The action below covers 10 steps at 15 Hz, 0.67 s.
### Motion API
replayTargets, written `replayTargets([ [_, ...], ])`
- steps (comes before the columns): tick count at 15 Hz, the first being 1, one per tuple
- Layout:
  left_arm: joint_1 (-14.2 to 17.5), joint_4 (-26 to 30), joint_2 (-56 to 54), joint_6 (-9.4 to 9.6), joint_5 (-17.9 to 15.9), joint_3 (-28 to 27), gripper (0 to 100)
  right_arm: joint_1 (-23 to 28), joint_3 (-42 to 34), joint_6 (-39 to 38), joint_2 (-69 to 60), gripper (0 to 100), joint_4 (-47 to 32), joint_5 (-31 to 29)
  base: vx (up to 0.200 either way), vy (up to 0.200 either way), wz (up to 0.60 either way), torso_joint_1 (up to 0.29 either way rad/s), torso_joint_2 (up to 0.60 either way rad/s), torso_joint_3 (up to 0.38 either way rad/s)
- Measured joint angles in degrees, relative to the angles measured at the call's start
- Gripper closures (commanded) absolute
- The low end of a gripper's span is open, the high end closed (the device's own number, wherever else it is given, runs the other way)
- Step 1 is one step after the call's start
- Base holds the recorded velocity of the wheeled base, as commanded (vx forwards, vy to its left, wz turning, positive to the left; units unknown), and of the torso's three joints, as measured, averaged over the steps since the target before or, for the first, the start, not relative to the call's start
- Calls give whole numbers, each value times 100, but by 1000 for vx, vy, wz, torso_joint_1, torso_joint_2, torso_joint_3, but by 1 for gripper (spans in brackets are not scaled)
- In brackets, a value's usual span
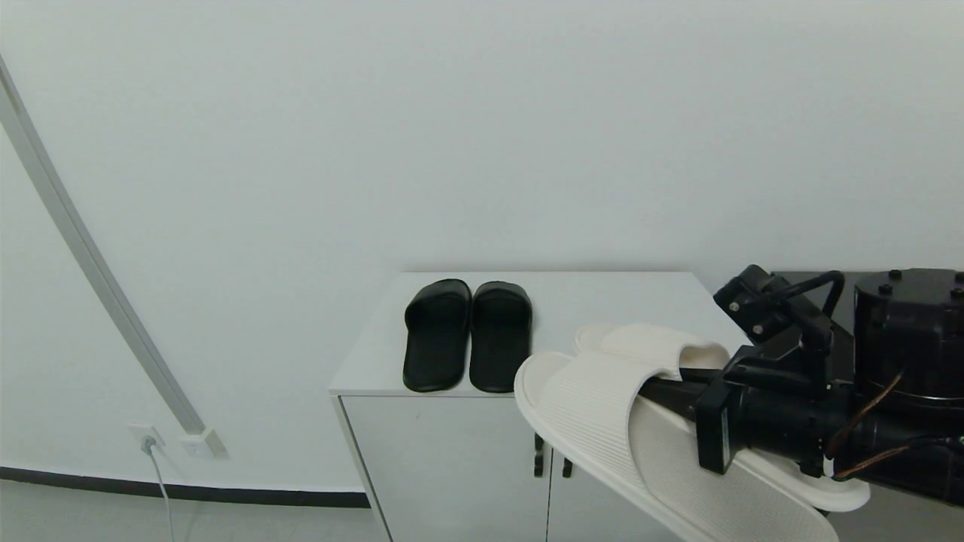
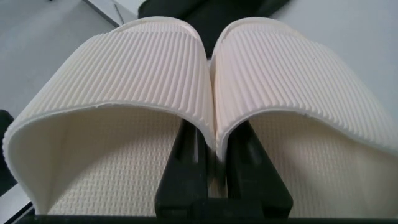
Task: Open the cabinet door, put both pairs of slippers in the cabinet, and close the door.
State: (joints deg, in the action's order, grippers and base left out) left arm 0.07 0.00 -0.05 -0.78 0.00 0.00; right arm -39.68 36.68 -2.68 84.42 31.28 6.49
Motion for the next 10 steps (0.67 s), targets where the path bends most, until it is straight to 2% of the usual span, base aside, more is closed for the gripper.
replayTargets([
  [6,2,-2,0,0,0,0,100,-67,-59,6,-16,100,20,-4,-200,0,0,2,-1,2],
  [10,-2,0,0,0,0,0,100,-65,-129,11,-27,100,66,5,0,0,0,0,0,0],
])
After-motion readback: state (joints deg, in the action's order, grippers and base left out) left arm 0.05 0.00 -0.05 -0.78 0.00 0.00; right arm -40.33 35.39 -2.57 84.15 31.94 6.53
